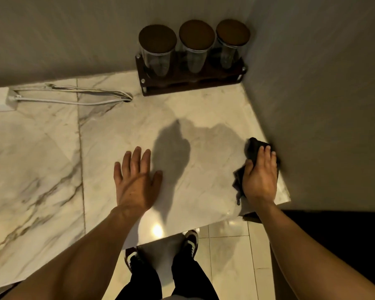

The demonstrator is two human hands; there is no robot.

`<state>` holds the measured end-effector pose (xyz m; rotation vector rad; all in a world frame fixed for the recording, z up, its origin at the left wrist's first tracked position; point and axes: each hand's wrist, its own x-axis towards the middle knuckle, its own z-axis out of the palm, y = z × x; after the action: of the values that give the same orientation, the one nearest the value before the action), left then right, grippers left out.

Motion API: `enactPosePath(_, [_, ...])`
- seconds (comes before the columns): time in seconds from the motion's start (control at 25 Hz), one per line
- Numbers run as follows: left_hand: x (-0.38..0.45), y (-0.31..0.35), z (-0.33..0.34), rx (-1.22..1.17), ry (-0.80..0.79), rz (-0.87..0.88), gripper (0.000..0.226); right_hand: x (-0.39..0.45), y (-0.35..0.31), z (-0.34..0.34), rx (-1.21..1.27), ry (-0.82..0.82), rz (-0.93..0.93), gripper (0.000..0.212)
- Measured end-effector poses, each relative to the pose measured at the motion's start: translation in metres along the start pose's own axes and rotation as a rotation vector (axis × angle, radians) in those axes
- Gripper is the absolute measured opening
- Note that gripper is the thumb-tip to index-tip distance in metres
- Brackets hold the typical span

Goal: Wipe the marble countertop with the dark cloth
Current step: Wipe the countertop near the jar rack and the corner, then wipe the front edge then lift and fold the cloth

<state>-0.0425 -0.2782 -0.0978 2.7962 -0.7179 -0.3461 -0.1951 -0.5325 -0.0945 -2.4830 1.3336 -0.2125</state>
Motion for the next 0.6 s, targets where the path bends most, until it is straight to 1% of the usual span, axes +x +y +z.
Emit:
enactPosePath(0.12, [0.002, -0.004, -0.006, -0.022, -0.068, 0.017, 0.069, -0.022, 0.006, -0.004, 0.016, 0.021, 0.082, 0.052])
enactPosePath(0.24, [0.001, -0.012, -0.017, -0.010, -0.119, 0.086, 0.067, -0.044, 0.013, -0.004, 0.038, 0.045, 0.157, 0.052])
enactPosePath(0.48, [-0.014, -0.025, -0.041, -0.054, -0.162, 0.148, 0.064, -0.079, 0.026, -0.010, 0.090, 0.039, 0.263, 0.052])
enactPosePath(0.6, [-0.031, -0.032, -0.049, -0.076, -0.160, 0.156, 0.062, -0.090, 0.028, -0.017, 0.096, 0.002, 0.319, 0.050])
